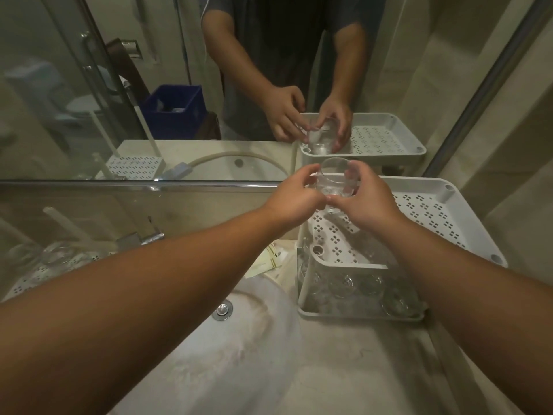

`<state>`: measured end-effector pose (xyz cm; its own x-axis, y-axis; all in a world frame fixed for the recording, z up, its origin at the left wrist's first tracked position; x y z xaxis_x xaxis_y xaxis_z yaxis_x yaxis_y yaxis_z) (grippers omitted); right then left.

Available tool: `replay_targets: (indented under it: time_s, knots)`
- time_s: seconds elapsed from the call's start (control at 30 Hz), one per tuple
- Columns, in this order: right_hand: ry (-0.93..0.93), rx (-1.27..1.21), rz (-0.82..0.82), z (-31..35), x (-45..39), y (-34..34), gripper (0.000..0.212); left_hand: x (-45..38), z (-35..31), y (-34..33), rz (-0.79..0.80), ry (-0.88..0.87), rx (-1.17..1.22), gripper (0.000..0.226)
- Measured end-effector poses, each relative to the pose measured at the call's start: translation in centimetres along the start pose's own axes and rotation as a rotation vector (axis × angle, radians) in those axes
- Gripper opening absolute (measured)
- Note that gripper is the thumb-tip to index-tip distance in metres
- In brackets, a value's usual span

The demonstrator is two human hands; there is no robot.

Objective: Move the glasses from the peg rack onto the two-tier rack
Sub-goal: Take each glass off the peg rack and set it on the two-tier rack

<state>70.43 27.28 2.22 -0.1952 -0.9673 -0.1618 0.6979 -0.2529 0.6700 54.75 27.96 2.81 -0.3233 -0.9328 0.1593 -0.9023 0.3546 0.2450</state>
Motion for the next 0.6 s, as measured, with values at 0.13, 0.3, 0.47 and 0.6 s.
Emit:
replay_targets:
  time_s: [0.13, 0.3, 0.47, 0.6]
  knots:
    - [-0.007, 0.005, -0.01, 0.1, -0.33, -0.21, 0.081, -0.37, -0.02, 0.24, 0.009, 0.015, -0.021, 0.078]
    - [-0.005, -0.002, -0.019, 0.02, -0.66, -0.26, 0.082, -0.6, -0.05, 0.11, 0.016, 0.024, -0.08, 0.083]
    - [-0.005, 0.056, -0.015, 0.22, -0.86, -0.19, 0.091, -0.53, -0.24, 0.05, -0.001, 0.014, -0.12, 0.084]
    - [0.002, 0.091, -0.022, 0.23, -0.84, -0.24, 0.094, -0.44, -0.35, 0.21, -0.002, 0.01, -0.132, 0.083]
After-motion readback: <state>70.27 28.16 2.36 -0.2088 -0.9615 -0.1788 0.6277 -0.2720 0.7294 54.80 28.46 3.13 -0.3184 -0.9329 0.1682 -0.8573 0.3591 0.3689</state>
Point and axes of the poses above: each hand's wrist, its own x-axis away from the middle knuckle, its own y-axis out of the back of the hand, z = x × y, the point moved 4 cm from there along -x, towards the middle knuckle, and after that the axes turned 4 degrees about y, right-handed, at the moved point
